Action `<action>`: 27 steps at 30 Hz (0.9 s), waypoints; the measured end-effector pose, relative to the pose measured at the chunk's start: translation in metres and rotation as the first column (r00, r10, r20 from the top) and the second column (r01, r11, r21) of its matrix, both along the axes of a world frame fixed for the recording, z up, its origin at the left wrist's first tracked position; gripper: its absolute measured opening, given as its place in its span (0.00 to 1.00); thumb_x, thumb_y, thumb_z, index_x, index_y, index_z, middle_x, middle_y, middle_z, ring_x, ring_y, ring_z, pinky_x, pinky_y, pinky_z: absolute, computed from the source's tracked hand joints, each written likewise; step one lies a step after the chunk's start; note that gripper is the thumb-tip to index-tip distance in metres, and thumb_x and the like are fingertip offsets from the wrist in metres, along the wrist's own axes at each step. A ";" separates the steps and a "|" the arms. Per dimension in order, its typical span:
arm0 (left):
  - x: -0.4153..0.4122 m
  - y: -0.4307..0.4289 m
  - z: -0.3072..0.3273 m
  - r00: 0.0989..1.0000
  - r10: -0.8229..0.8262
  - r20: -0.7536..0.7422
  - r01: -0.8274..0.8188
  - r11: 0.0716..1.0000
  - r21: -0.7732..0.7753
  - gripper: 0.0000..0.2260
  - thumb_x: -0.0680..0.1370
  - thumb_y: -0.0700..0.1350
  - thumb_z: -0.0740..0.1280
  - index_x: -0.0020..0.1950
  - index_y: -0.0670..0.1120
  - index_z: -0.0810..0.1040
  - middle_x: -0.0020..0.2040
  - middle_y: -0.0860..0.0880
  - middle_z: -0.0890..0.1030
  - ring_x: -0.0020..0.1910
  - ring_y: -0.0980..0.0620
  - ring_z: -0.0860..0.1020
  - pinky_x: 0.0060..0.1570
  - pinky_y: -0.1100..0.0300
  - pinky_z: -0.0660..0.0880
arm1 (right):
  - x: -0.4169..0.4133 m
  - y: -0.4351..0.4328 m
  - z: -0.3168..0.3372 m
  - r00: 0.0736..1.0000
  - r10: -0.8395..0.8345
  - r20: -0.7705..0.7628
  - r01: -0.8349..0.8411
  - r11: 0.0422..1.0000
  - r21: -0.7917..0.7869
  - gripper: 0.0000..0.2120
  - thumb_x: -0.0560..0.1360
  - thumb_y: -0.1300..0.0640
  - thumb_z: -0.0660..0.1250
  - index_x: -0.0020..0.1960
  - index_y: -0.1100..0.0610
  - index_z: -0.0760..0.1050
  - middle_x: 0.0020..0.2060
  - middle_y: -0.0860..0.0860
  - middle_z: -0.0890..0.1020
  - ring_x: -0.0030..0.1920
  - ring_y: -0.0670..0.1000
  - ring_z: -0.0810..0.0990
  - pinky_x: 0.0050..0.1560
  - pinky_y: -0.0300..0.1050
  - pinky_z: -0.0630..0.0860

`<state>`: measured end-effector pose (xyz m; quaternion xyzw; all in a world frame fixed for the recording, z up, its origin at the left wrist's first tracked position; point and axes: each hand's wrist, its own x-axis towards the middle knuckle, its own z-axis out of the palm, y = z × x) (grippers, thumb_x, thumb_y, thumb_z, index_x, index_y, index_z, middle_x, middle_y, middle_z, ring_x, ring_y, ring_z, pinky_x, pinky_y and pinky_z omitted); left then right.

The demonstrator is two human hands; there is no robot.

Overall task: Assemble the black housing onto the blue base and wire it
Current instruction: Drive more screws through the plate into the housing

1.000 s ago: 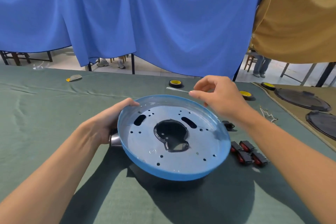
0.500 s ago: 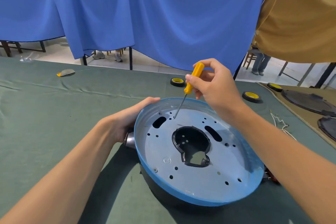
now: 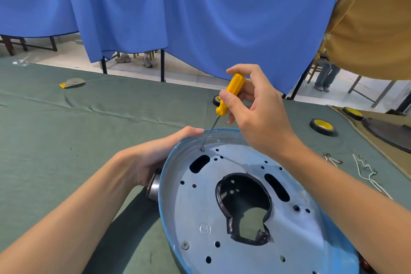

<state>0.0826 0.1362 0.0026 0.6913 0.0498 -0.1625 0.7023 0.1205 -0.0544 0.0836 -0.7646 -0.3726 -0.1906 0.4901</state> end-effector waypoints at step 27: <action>-0.002 -0.004 0.011 0.978 -0.100 -0.183 0.098 0.995 -0.017 0.35 0.62 0.69 0.72 0.55 0.42 0.84 0.51 0.41 0.85 0.44 0.44 0.82 0.47 0.53 0.78 | 0.001 0.032 0.042 0.920 -0.347 0.184 0.388 0.725 -0.569 0.19 0.77 0.46 0.64 0.34 0.55 0.63 0.31 0.52 0.73 0.40 0.56 0.70 0.38 0.48 0.66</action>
